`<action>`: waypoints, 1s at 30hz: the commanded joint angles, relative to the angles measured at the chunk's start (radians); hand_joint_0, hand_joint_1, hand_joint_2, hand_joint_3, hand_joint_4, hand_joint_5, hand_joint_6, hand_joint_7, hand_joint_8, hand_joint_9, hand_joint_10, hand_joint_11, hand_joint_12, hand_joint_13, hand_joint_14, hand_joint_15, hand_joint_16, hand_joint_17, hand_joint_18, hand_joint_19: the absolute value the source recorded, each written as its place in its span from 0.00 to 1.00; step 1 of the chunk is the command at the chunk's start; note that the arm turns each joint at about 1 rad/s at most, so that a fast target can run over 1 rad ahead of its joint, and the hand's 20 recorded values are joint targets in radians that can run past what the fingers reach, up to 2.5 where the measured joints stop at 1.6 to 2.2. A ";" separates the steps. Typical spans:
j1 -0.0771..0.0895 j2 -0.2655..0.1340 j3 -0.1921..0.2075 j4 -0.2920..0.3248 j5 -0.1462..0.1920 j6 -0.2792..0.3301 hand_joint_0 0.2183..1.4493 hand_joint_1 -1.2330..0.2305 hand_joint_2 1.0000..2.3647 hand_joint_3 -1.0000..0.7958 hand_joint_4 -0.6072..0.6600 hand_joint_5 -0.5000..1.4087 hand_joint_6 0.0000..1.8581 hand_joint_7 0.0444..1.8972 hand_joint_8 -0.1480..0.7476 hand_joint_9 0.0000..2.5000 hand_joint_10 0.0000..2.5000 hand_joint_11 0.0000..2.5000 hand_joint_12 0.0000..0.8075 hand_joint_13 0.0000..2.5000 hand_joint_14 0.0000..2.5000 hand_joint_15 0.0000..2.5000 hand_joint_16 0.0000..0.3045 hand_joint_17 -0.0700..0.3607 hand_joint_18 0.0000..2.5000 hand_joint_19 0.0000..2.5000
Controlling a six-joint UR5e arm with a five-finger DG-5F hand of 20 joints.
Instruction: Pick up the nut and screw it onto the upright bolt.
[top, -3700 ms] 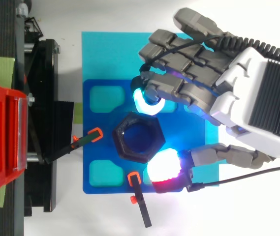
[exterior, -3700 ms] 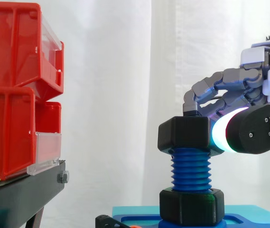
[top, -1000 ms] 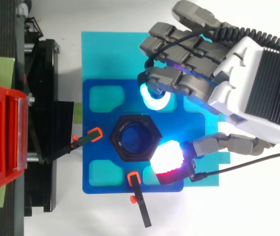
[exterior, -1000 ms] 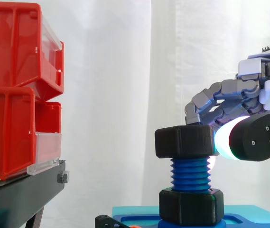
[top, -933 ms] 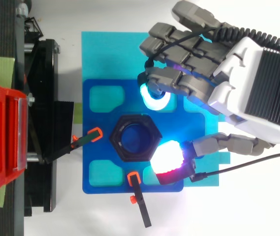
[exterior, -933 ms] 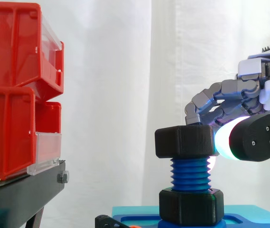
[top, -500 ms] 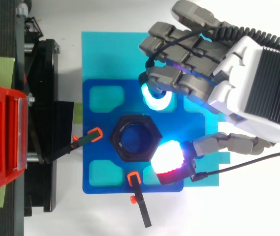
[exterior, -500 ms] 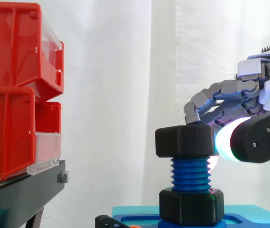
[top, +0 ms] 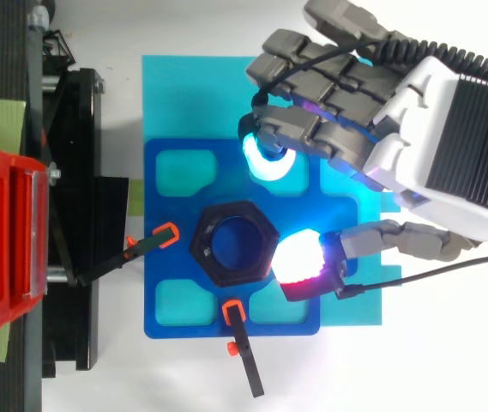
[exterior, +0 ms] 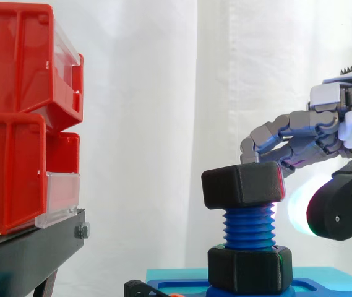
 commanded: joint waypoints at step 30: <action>-0.021 0.000 0.110 -0.110 -0.072 -0.002 0.13 0.62 0.00 0.28 0.64 0.12 0.27 0.32 0.48 0.01 0.00 0.00 0.54 0.00 0.00 0.00 0.21 0.49 0.00 0.00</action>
